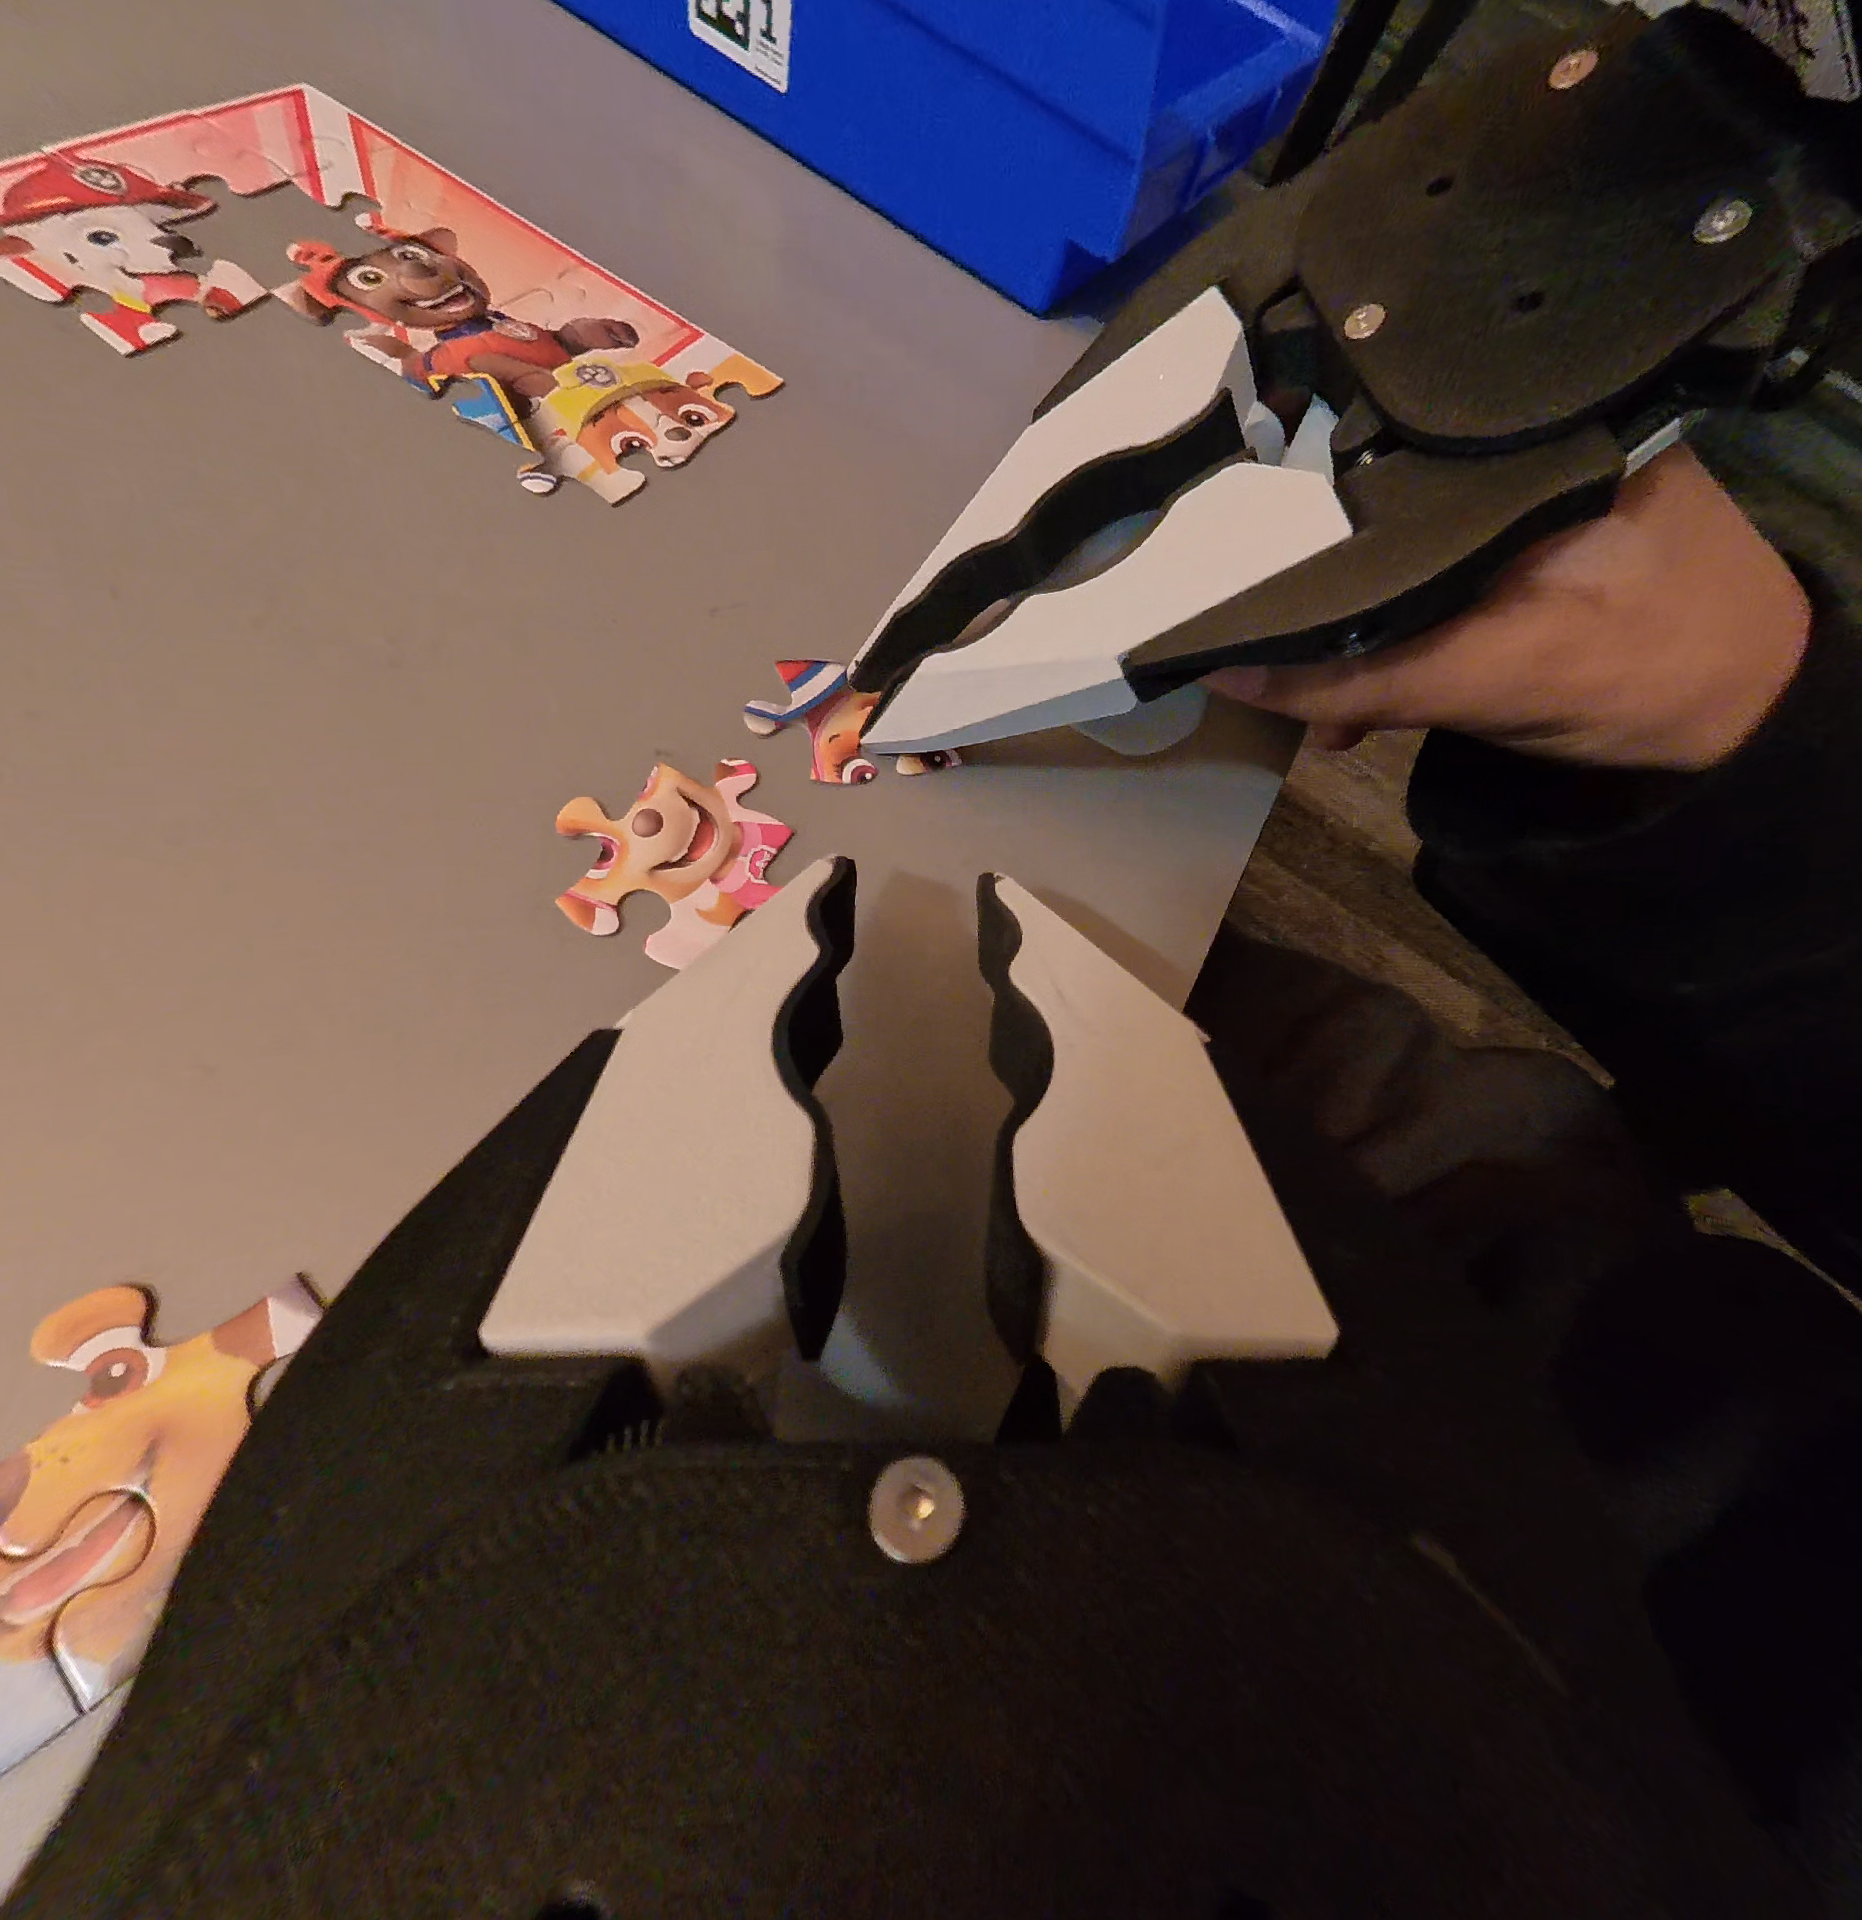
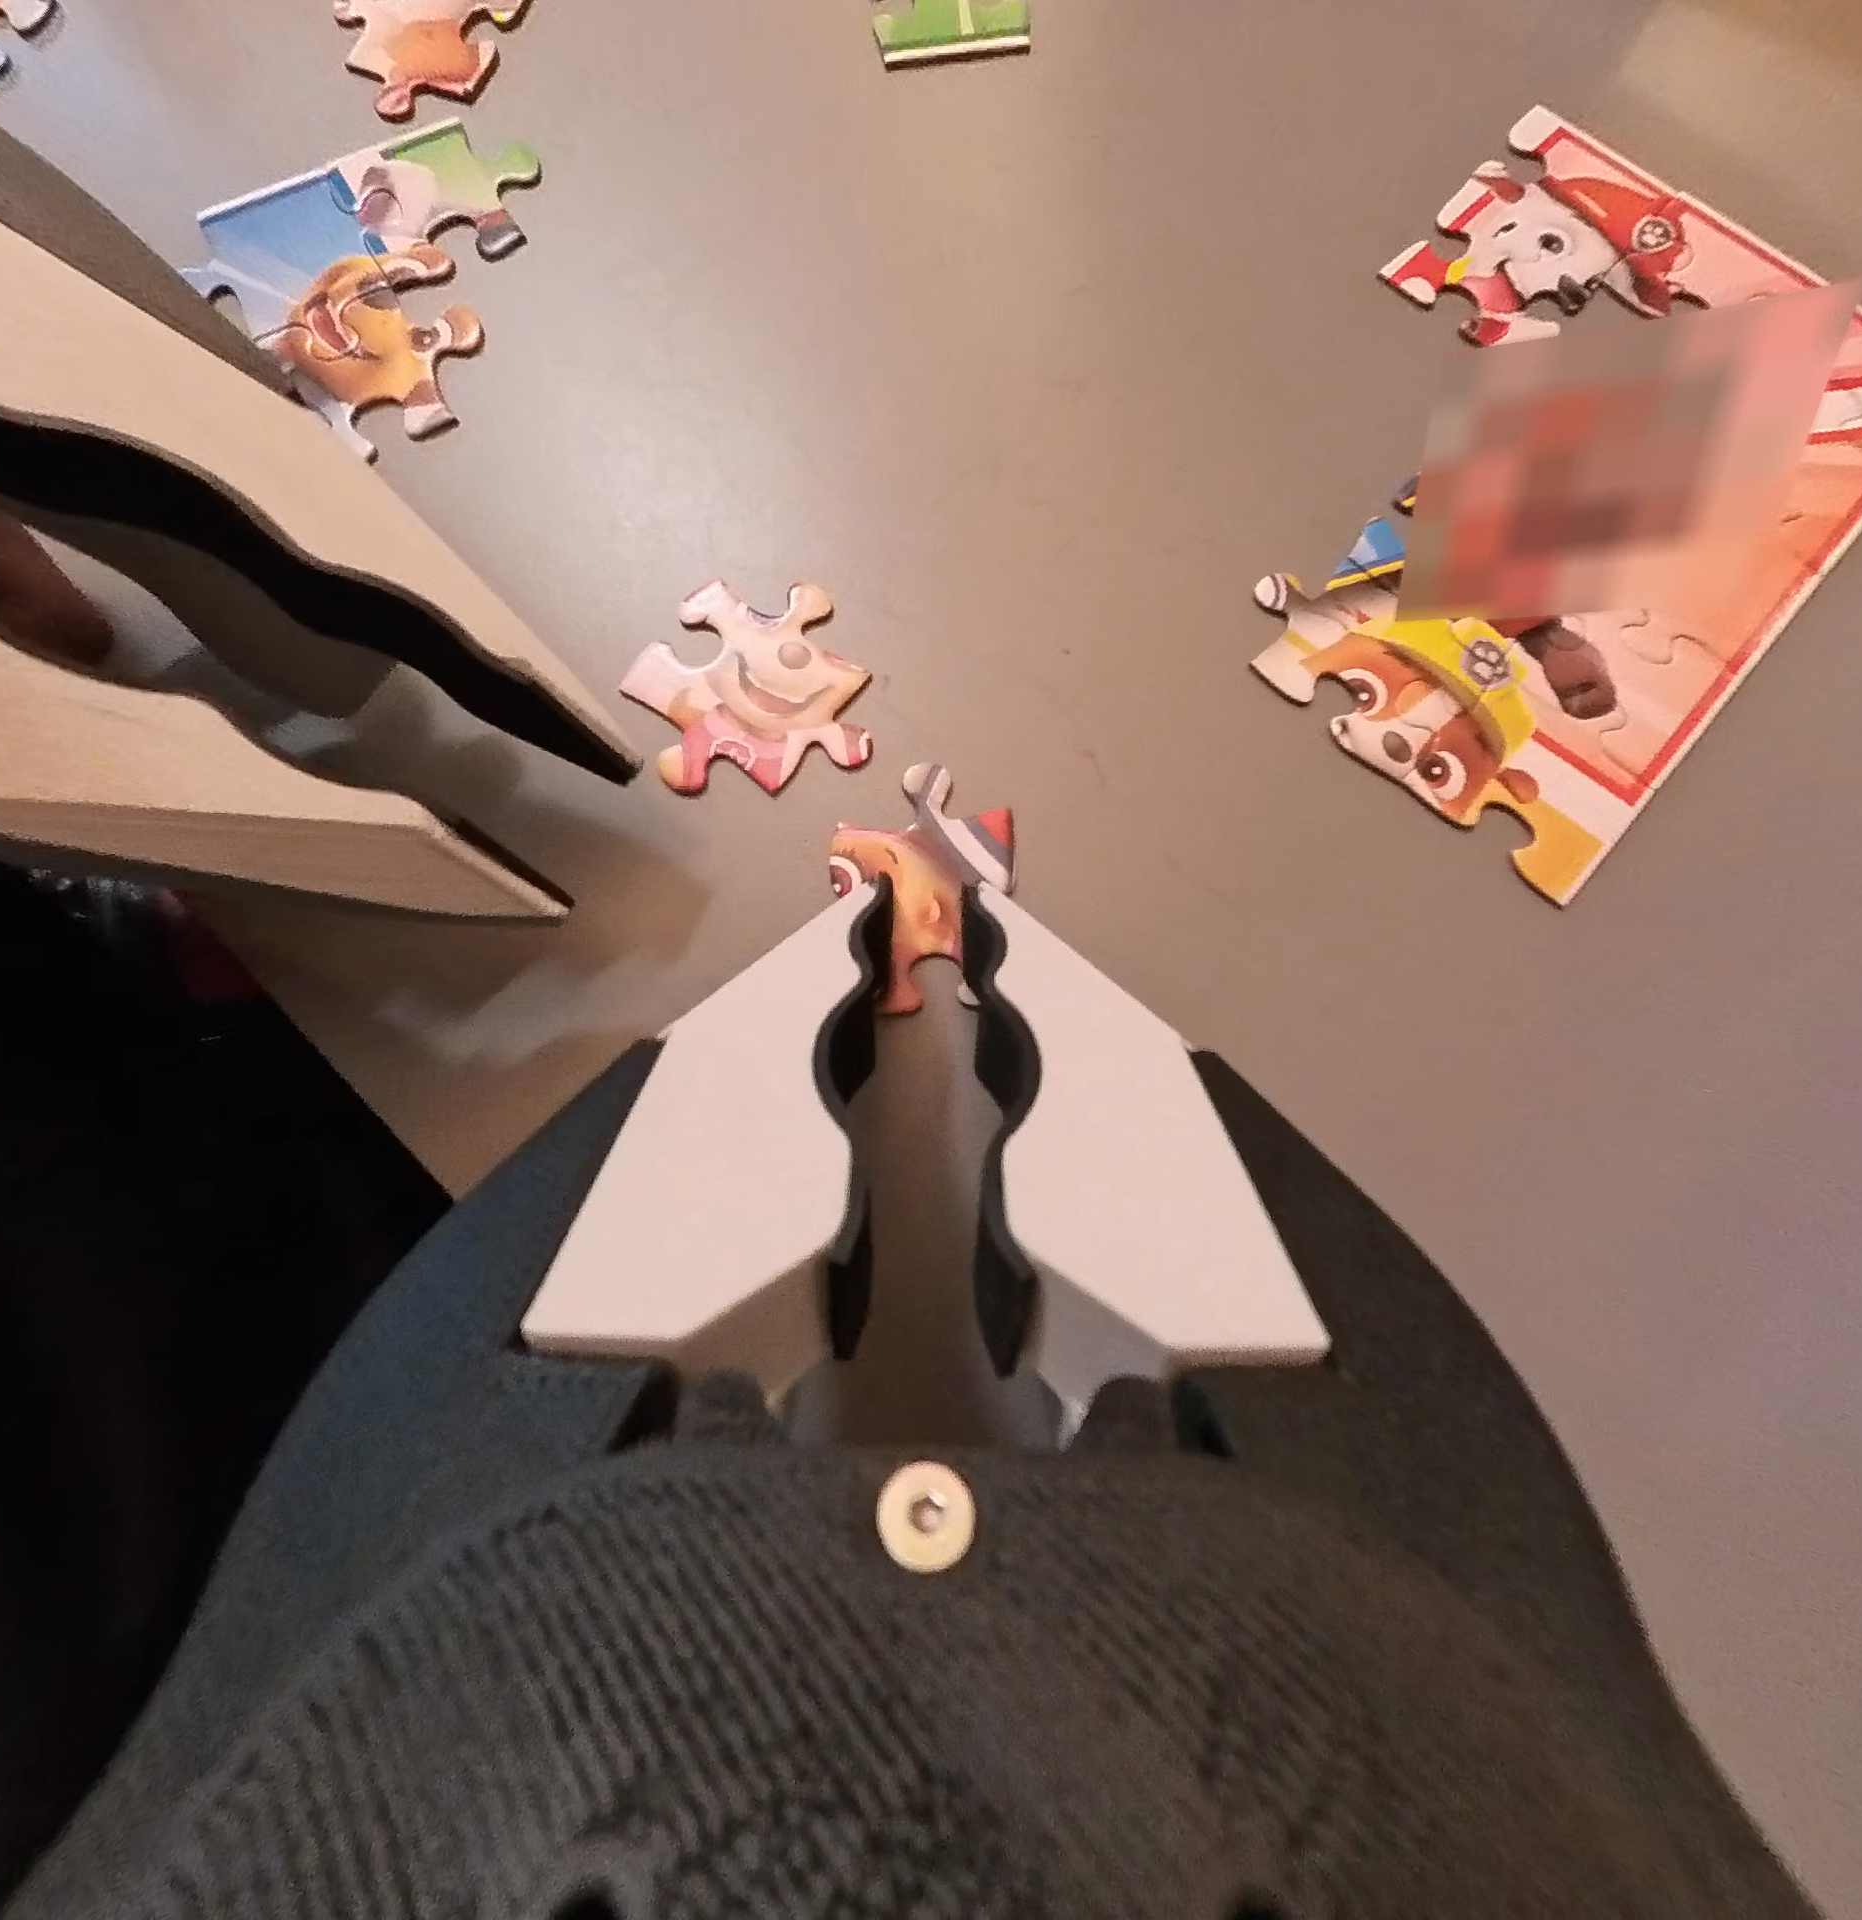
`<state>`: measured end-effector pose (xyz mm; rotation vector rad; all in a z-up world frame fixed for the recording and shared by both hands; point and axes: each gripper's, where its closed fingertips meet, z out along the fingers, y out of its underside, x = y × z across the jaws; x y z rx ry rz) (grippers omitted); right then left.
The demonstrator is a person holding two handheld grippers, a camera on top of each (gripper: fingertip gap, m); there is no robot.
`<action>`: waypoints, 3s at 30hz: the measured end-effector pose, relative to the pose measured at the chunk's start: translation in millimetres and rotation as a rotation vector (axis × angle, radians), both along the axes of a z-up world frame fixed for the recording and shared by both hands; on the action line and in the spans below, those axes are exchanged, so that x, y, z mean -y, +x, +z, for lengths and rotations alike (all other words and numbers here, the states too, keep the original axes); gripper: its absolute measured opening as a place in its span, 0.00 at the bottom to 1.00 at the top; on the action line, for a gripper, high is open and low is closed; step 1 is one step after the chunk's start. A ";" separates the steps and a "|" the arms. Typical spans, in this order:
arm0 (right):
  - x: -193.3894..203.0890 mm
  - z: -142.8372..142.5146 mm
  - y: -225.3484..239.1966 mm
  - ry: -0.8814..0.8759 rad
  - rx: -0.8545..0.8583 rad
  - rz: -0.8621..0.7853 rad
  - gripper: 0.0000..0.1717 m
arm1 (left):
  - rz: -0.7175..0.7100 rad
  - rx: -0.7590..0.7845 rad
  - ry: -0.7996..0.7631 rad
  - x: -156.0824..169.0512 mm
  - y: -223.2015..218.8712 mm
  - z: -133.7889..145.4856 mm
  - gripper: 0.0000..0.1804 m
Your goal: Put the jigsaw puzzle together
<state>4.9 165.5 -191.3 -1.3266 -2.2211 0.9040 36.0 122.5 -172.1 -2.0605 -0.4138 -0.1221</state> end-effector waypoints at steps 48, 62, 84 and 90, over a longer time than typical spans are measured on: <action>47.5 20.1 -56.4 -0.088 -0.072 0.640 0.11 | 0.071 0.065 -0.188 11.2 -36.2 -17.9 0.12; 55.1 6.8 -36.8 -0.255 0.185 0.876 0.19 | 0.072 0.046 -0.207 12.8 -40.4 -19.7 0.07; 39.3 7.3 -48.5 -0.031 -0.125 0.546 0.25 | 0.123 0.066 -0.168 12.1 -56.6 -14.9 0.21; 40.2 4.5 -44.8 -0.013 -0.118 0.558 0.26 | 0.108 0.071 -0.168 10.0 -51.8 -15.0 0.21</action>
